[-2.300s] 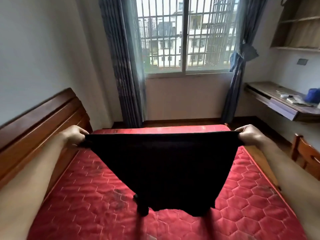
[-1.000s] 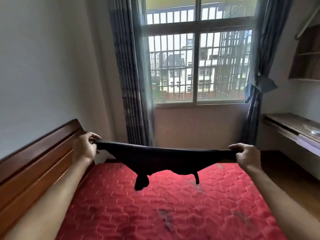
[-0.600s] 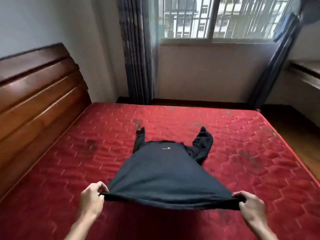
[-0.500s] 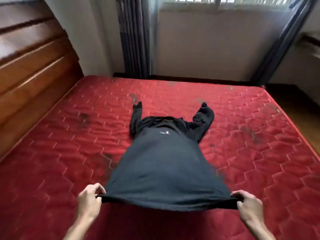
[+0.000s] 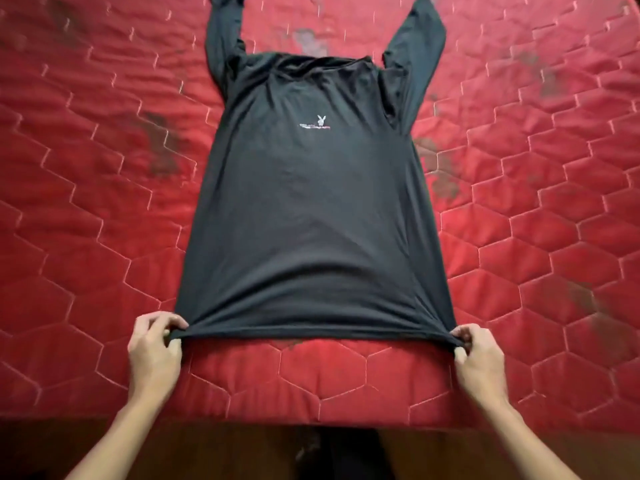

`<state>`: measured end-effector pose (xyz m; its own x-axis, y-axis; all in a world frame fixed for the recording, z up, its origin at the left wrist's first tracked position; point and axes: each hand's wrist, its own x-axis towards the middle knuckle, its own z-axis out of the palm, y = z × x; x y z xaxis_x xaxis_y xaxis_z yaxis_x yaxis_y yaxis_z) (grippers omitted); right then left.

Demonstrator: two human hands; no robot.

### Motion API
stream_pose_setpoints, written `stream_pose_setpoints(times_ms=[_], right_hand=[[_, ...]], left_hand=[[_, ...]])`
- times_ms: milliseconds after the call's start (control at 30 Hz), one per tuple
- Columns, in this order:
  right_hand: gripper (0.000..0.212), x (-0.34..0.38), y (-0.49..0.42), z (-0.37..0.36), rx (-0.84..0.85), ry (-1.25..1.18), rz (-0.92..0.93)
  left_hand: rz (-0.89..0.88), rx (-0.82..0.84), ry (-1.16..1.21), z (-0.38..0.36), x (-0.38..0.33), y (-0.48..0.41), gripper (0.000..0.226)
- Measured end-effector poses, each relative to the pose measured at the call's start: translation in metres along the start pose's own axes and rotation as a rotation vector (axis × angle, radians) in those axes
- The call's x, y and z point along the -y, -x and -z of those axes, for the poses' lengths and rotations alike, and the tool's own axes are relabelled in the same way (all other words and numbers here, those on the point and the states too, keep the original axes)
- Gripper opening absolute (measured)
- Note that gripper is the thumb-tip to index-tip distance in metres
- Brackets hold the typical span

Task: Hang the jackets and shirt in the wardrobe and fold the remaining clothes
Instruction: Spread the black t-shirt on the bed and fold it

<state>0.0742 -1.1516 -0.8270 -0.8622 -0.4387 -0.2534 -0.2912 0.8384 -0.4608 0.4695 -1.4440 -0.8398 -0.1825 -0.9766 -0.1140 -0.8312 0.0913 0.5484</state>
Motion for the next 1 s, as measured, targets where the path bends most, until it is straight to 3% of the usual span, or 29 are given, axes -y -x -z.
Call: stream_pose_setpoints(times_ms=[167,433,533,700,767,900,1000], right_hand=[[0.041,-0.027,0.034,0.018,-0.016,0.014,-0.13],[0.041,-0.061,0.107,0.03,0.144,0.074,-0.381],[0.034,-0.045,0.112,0.027,0.191,0.089,-0.305],[0.043,-0.02,0.116,0.012,0.229,0.256,-0.012],[0.035,-0.014,0.117,0.005,0.228,0.28,0.074],[0.021,-0.018,0.118,0.01,0.117,0.183,-0.003],[0.026,-0.036,0.119,0.03,-0.047,0.037,-0.17]], left_hand=[[0.069,0.042,0.0,0.023,0.007,0.041,0.053],[0.234,0.352,-0.163,0.049,0.007,0.118,0.043],[0.374,0.355,-0.129,0.043,-0.003,0.119,0.041],[0.591,0.165,0.039,0.028,-0.012,0.111,0.039],[0.628,0.138,0.068,0.024,-0.014,0.107,0.038],[0.526,0.182,0.058,0.034,-0.016,0.111,0.035],[0.26,0.226,-0.033,0.051,-0.007,0.115,0.045]])
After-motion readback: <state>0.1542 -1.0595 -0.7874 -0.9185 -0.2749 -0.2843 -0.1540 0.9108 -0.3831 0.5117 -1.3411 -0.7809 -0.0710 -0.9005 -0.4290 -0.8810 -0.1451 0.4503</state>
